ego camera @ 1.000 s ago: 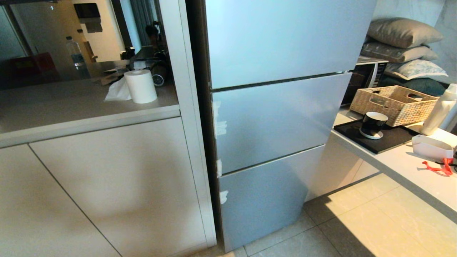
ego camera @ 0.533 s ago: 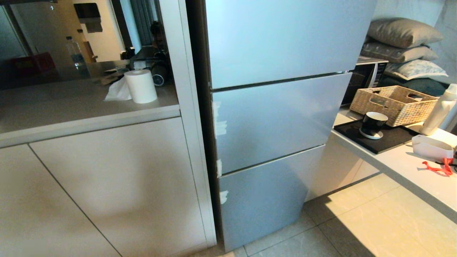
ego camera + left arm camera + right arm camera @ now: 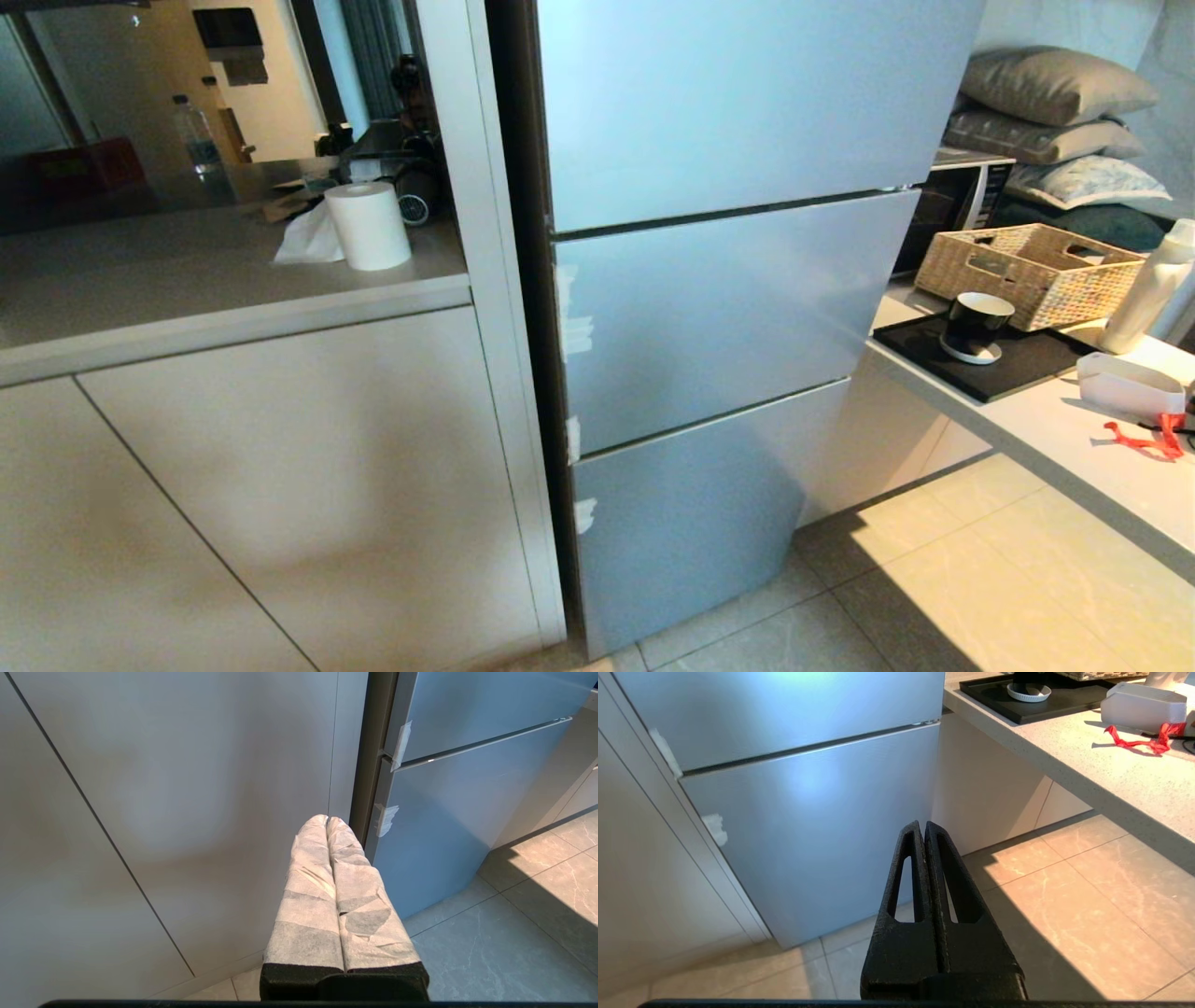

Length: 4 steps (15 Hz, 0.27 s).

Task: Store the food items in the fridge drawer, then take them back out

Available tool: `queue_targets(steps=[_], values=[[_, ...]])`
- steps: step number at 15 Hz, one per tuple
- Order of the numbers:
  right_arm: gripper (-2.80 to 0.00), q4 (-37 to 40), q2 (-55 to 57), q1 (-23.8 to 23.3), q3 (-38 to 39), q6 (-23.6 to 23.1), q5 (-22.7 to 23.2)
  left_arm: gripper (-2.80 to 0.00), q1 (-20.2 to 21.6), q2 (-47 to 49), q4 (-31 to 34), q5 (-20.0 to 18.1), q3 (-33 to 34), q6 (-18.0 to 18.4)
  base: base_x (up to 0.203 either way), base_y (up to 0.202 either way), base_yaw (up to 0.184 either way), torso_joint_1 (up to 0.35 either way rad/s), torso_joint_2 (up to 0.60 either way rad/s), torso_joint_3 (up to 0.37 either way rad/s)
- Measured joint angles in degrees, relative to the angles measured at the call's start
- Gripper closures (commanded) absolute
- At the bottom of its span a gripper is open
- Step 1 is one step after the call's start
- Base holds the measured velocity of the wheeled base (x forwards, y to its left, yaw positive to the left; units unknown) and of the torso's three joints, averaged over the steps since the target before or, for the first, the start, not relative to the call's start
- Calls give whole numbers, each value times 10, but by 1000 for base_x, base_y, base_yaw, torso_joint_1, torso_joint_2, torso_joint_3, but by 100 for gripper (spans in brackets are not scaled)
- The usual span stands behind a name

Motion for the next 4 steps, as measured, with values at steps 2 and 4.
queue_targets(steps=[2, 4], values=[[0, -1, -1, 0, 0, 0, 0, 0, 0, 0, 0, 0, 0, 0, 0, 0, 0, 0, 0, 0], [0, -1, -1, 0, 0, 0, 0, 0, 0, 0, 0, 0, 0, 0, 0, 0, 0, 0, 0, 0]])
